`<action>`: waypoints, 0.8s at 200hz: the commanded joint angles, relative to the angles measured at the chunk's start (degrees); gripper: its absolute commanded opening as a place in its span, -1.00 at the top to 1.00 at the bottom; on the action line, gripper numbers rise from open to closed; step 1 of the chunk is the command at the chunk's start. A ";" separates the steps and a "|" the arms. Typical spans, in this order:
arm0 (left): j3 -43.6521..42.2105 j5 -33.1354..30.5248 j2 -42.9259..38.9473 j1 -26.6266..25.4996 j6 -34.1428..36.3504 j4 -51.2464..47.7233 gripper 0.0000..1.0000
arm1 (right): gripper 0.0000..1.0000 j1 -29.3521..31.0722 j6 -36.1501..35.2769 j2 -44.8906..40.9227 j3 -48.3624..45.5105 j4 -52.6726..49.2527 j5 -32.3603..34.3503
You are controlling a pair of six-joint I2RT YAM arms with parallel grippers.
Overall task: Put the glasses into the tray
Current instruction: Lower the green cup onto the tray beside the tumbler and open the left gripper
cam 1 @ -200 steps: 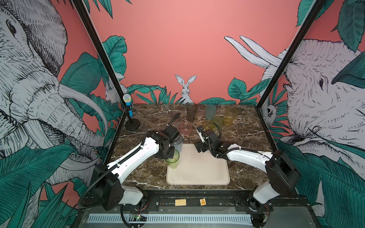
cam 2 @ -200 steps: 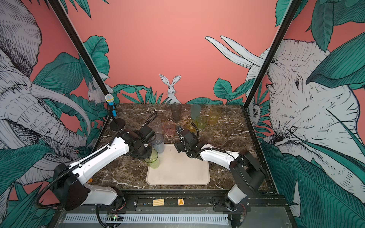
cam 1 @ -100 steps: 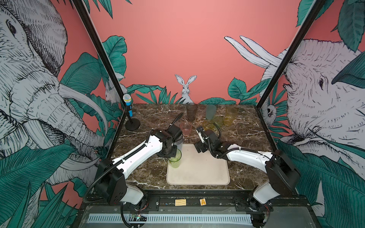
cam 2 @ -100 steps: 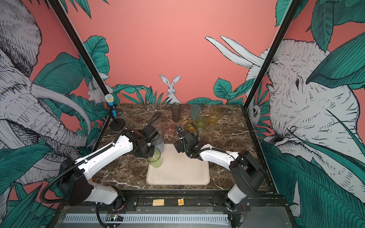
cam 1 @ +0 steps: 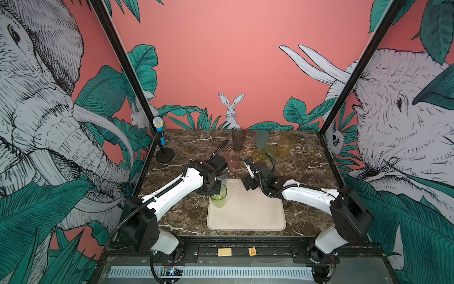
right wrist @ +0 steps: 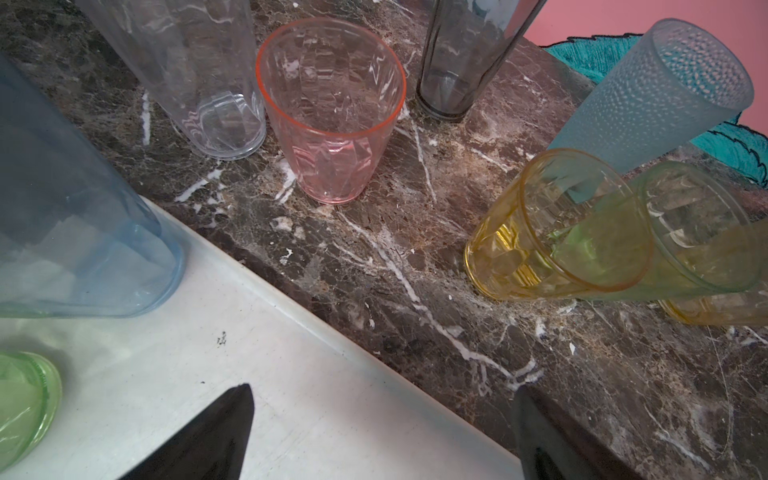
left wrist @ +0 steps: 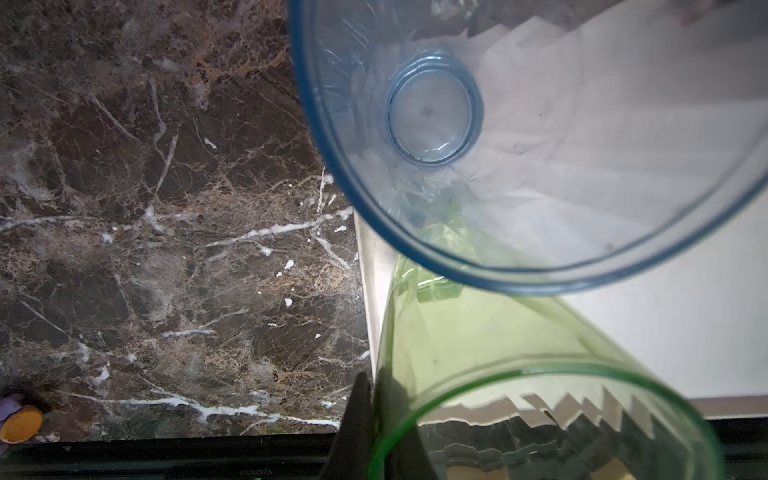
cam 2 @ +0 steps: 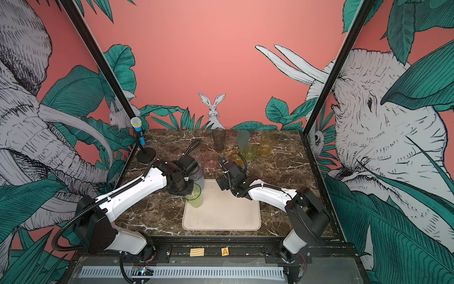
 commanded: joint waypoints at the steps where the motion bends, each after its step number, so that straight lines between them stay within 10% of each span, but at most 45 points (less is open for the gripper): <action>1: 1.53 -0.44 0.81 -0.24 -1.10 0.87 1.00 | -0.98 0.56 -0.38 0.64 1.40 0.73 1.15; 160: 4.39 -0.60 1.73 -0.24 0.74 -0.99 0.50 | -0.98 0.74 -0.63 0.76 1.51 0.64 1.41</action>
